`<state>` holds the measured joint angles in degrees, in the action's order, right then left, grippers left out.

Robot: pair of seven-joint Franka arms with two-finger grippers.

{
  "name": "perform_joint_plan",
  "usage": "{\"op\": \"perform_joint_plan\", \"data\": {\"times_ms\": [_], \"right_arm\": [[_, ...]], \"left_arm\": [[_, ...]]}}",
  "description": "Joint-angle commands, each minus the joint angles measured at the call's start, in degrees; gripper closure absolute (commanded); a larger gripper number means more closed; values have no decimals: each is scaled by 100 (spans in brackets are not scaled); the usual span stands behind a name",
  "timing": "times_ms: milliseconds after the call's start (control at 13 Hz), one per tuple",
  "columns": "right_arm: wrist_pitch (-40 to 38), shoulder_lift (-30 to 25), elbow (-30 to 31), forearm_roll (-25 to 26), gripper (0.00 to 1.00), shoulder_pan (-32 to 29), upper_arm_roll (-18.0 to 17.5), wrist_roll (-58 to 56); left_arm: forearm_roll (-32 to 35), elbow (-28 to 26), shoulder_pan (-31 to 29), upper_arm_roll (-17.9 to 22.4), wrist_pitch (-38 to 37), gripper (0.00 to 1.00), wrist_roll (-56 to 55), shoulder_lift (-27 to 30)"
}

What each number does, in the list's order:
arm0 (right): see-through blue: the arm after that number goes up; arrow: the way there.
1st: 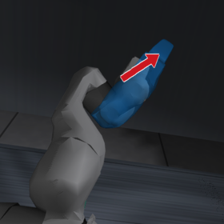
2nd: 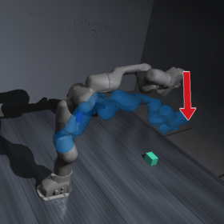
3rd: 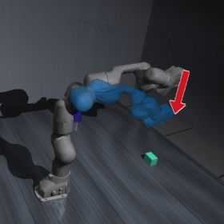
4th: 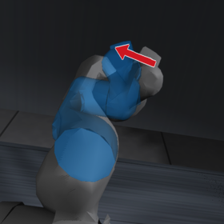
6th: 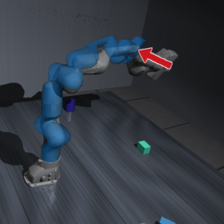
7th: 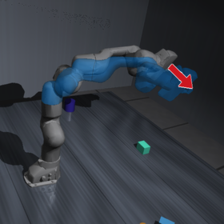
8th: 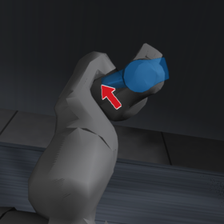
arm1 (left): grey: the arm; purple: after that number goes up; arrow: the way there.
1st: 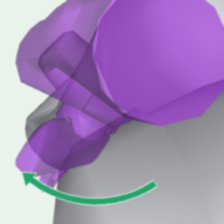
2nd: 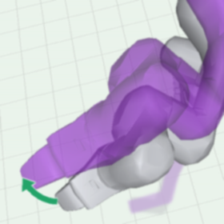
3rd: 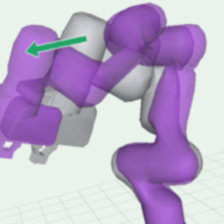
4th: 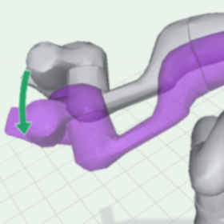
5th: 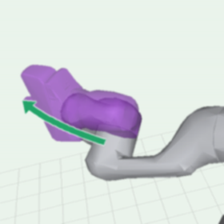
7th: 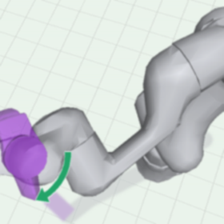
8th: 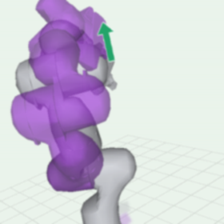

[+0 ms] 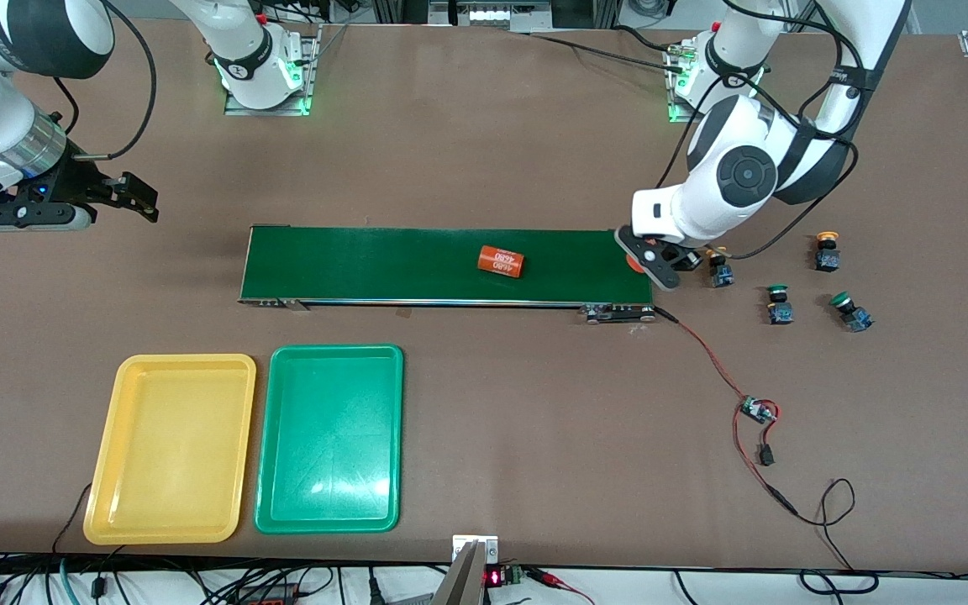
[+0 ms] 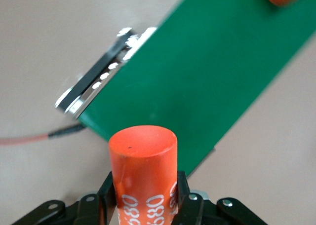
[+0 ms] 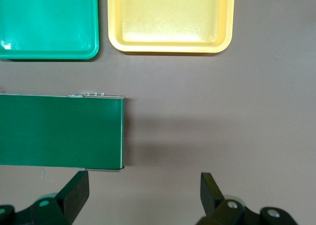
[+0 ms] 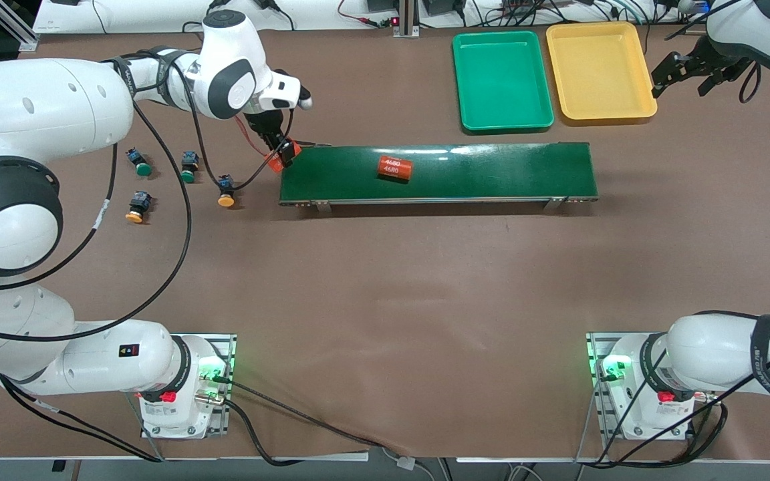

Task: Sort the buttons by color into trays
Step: 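Place the second orange cylinder on the conveyor and open the left gripper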

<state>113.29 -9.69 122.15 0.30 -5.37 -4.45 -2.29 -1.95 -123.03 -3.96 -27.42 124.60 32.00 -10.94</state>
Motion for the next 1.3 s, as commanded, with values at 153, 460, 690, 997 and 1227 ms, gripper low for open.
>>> {"op": "perform_joint_plan", "data": {"times_ms": [153, 460, 690, 997, 1227], "right_arm": [[-114, 37, -122, -21, 0, -69, -38, 36], [-131, 28, -113, -21, 0, -69, -38, 10], [-131, 37, -113, -21, 0, -69, -3, 1], [-140, 37, -104, -21, 0, -69, -3, -25], [-140, 37, -104, -21, 0, -69, -3, -26]], "left_arm": [[701, 60, -9, 0, 319, 95, 2791, -285], [1320, 51, 484, -62, 600, 95, 3093, -471], [1329, 51, 510, -80, 706, 95, 3084, -628], [1320, 51, 510, -80, 1049, 93, 3032, -831], [1276, 16, 510, -80, 1040, 0, 2944, -840]]}}
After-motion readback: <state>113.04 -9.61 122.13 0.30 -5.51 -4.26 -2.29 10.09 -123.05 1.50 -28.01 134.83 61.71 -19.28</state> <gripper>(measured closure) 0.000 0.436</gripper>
